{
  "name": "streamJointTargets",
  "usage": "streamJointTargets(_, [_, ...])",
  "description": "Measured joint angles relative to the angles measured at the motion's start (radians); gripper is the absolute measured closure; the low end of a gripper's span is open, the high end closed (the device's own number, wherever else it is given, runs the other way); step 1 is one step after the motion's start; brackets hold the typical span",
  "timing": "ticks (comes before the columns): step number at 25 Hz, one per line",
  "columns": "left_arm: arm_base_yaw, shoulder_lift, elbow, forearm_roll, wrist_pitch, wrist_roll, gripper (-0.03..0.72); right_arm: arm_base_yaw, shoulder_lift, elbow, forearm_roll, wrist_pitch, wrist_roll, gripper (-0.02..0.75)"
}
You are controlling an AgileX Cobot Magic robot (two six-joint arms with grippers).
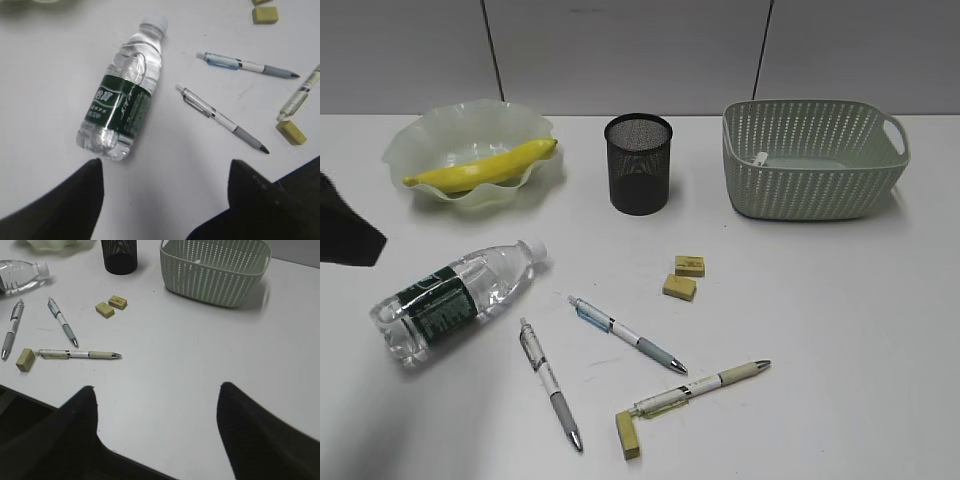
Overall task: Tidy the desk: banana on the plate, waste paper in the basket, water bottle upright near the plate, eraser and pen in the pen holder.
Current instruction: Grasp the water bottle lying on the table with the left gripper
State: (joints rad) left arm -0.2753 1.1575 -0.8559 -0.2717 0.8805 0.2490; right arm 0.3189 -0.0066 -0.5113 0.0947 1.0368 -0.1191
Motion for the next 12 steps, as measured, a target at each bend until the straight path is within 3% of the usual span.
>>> streamJointTargets(5, [-0.023,0.241,-0.11,0.008,-0.009,0.041,0.108,0.0,0.0,0.0,0.0,0.0,0.001,0.155])
streamJointTargets(12, [-0.13,0.46,-0.244,0.116,-0.028,0.068,0.102,0.0,0.0,0.0,0.0,0.0,0.001,0.155])
